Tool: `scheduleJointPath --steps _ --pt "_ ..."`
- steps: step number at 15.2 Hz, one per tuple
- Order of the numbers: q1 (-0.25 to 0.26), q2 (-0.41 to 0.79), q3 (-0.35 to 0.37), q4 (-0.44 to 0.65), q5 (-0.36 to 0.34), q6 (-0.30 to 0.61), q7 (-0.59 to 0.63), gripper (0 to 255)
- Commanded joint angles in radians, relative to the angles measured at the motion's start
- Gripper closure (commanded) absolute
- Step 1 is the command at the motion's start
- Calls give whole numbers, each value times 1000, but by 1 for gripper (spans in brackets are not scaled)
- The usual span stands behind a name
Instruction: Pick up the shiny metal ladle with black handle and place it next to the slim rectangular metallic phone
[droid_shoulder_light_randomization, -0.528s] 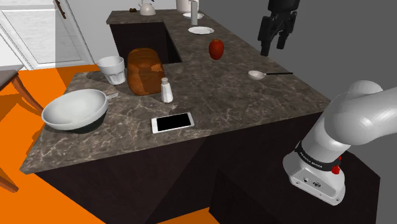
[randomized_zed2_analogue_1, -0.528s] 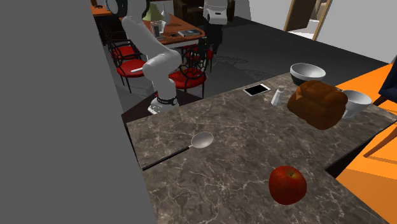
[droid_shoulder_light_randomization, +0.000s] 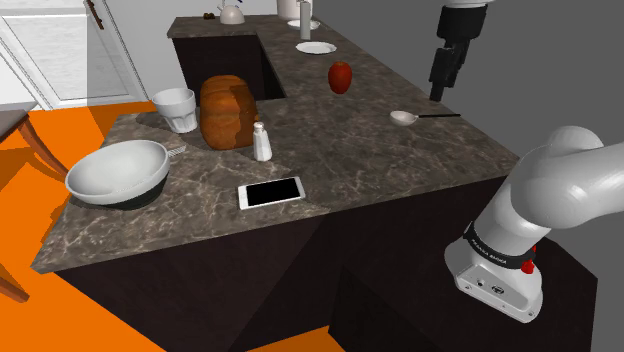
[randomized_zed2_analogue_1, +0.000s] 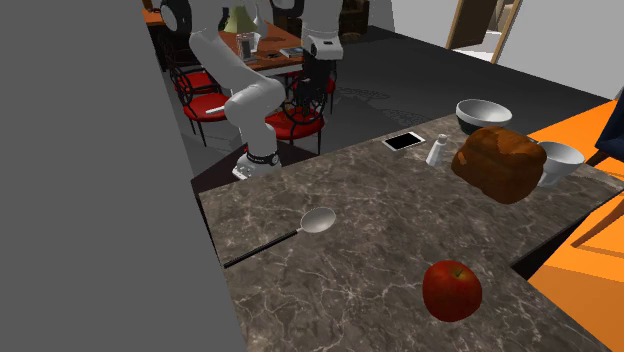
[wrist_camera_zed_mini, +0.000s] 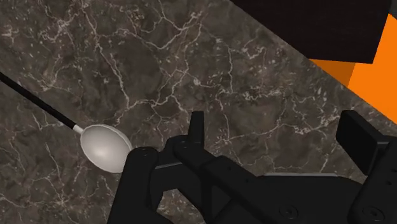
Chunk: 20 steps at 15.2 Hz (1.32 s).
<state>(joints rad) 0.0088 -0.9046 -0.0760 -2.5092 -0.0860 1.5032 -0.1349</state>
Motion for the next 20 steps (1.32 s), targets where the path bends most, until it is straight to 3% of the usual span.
scheduleJointPath --steps 1,7,13,20 --pt "0 -24 -54 -48 -61 32 -99 0" --pt "-3 -26 -224 -130 -237 154 -369 0" --pt "7 63 -414 -146 -401 321 -628 0" --pt "91 265 -657 -79 -520 554 -919 0"
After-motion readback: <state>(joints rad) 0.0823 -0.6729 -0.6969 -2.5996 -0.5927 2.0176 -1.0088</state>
